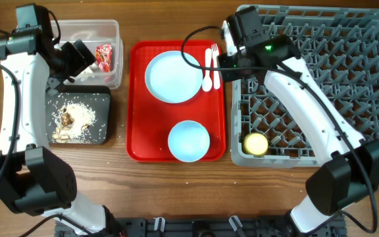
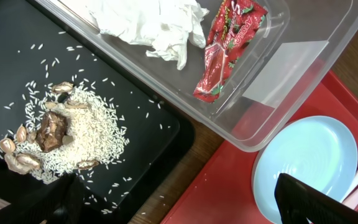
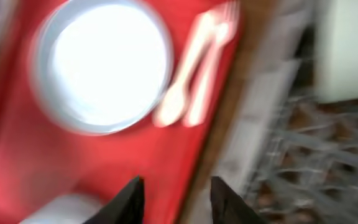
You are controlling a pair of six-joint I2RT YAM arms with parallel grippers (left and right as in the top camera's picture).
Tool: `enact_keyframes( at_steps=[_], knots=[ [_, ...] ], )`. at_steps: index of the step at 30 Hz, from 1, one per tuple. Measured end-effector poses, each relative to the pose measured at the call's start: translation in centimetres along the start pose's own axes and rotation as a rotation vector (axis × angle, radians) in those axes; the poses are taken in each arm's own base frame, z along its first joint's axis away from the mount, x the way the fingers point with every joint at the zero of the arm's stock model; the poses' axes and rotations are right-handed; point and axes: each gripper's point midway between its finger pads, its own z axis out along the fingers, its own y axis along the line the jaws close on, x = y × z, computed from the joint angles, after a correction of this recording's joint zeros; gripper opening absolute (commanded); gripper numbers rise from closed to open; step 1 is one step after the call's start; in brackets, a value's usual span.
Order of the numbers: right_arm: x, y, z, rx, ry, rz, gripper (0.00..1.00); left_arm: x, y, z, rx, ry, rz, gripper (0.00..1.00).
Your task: Sort waste into correct bins and load items into the dishwasher rack
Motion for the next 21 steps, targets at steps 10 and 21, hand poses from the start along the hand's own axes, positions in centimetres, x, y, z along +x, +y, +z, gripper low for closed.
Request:
enact_keyframes(
  at_steps=[10,21],
  knots=[
    [7.3,4.9,2.3,-0.198,0.228,-0.133,0.70,0.0,0.0,0.0,0.000,0.000,0.000,1.00],
    [11.2,9.1,5.9,-0.295,0.260,-0.239,0.68,0.0,0.0,0.0,0.000,0.000,0.000,1.00]
  ],
)
